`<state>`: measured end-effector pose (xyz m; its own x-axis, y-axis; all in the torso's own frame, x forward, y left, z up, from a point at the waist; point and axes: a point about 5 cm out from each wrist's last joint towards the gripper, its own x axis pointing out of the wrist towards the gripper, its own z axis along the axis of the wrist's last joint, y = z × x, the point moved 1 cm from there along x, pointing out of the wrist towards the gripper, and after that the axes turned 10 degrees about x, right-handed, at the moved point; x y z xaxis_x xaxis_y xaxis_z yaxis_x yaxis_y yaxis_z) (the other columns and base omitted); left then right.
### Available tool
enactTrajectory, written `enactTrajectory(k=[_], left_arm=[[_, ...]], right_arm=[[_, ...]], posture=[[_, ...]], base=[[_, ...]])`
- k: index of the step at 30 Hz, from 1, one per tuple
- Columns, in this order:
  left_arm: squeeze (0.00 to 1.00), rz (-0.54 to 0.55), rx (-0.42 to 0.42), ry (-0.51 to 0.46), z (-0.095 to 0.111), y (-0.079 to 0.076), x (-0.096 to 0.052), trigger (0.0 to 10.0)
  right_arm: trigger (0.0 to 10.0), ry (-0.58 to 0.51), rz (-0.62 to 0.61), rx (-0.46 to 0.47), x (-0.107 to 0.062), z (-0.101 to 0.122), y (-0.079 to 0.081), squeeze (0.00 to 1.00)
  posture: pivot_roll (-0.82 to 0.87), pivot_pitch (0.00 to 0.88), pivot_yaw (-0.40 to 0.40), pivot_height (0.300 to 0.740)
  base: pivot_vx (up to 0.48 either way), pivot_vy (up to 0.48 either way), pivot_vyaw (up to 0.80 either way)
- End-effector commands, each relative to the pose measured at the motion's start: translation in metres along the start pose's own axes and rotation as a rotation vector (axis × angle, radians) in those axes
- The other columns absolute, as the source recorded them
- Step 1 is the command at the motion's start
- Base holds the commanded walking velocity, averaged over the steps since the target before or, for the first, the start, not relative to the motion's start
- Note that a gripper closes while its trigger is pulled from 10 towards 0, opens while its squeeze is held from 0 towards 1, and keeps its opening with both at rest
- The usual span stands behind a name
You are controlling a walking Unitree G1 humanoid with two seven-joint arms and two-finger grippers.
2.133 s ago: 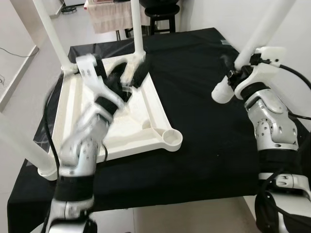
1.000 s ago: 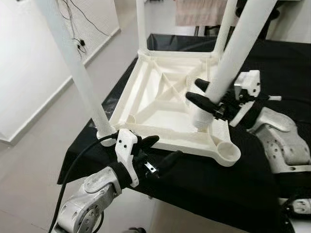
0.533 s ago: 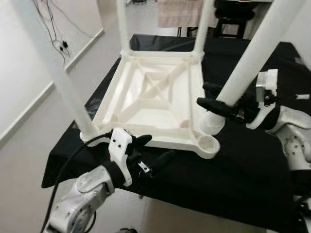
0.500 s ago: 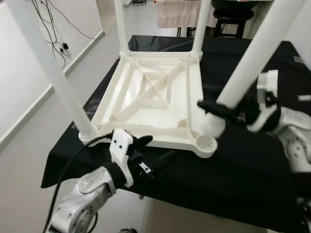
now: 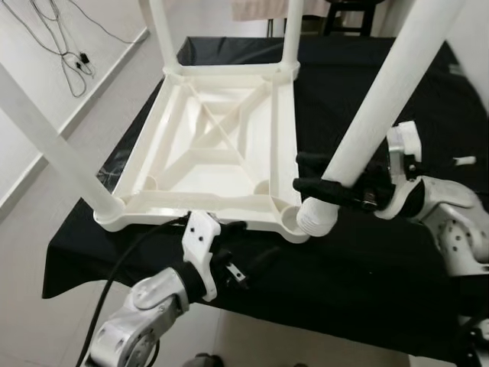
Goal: Building children table
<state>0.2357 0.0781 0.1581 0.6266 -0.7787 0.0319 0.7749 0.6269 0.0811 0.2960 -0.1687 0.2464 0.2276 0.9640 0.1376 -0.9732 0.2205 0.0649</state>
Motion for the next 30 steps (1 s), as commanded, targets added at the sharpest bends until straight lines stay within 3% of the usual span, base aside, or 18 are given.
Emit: enactTrajectory(k=[1,9,13,21,22,30], left_arm=[[0.00,0.005,0.011,0.024,-0.005,0.000,-0.003,10.0],[0.00,-0.033,0.046,0.051,-0.011,-0.006,-0.011,10.0],[0.00,-0.057,0.057,0.057,-0.012,-0.009,-0.012,10.0],[0.00,-0.063,0.063,0.063,-0.012,-0.010,-0.015,10.0],[0.00,-0.079,0.079,0.054,-0.011,-0.011,-0.017,0.0],[0.00,-0.078,0.093,0.059,-0.011,-0.012,-0.021,0.0]], right_arm=[[10.0,-0.009,0.054,-0.001,0.007,0.003,0.006,0.00],[10.0,-0.017,0.039,0.024,0.012,-0.006,0.001,0.00],[10.0,-0.023,-0.002,0.026,0.027,-0.016,-0.004,0.00],[10.0,-0.005,-0.008,0.030,0.030,-0.023,-0.006,0.00],[10.0,0.006,-0.016,0.025,0.026,-0.023,-0.006,0.00],[10.0,-0.001,-0.046,0.016,0.017,-0.021,-0.008,0.00]], posture=[[0.05,0.188,0.005,0.740],[0.06,0.200,0.000,0.740],[0.07,0.205,0.005,0.740],[0.08,0.213,0.015,0.740],[0.08,0.214,0.016,0.740],[0.09,0.212,0.021,0.740]], base=[[0.000,0.000,0.00],[0.000,0.000,0.00],[0.000,0.000,0.00],[0.000,0.000,0.00],[0.000,0.000,0.00],[0.000,0.000,0.00]])
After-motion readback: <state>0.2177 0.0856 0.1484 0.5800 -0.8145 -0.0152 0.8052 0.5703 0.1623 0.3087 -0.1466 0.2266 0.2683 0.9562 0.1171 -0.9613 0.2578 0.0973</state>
